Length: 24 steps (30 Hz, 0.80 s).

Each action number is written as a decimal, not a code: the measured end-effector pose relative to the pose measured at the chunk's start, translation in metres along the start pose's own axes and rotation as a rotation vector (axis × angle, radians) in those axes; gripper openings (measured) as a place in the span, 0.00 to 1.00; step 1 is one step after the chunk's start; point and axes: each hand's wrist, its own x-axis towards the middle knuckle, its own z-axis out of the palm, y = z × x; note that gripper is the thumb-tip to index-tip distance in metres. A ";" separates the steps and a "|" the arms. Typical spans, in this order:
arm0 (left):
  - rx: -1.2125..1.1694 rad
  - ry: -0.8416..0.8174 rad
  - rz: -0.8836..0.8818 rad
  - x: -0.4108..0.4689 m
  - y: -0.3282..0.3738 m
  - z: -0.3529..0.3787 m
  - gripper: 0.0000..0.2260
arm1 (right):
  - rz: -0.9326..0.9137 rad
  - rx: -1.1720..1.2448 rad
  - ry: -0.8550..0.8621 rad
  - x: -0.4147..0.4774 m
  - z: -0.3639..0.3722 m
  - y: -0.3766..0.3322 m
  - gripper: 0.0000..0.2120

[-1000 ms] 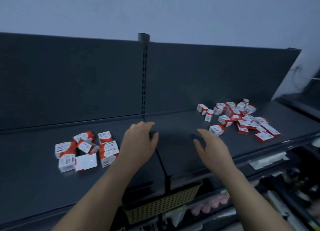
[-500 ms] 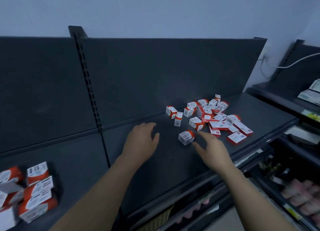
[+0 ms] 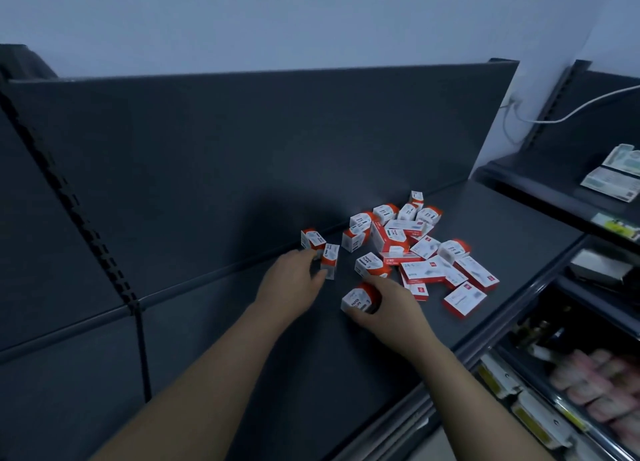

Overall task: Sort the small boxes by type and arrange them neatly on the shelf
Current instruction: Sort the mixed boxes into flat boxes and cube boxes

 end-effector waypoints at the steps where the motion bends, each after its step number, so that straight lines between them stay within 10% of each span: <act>1: -0.007 -0.006 -0.002 0.006 0.004 0.004 0.12 | -0.013 0.011 -0.014 0.002 -0.003 0.003 0.32; 10: -0.094 0.047 -0.154 0.017 0.017 0.029 0.10 | -0.148 0.009 -0.120 0.020 -0.015 0.024 0.30; 24: -0.293 0.556 -0.498 -0.143 -0.023 -0.026 0.14 | -0.445 0.228 -0.243 0.005 0.037 -0.038 0.25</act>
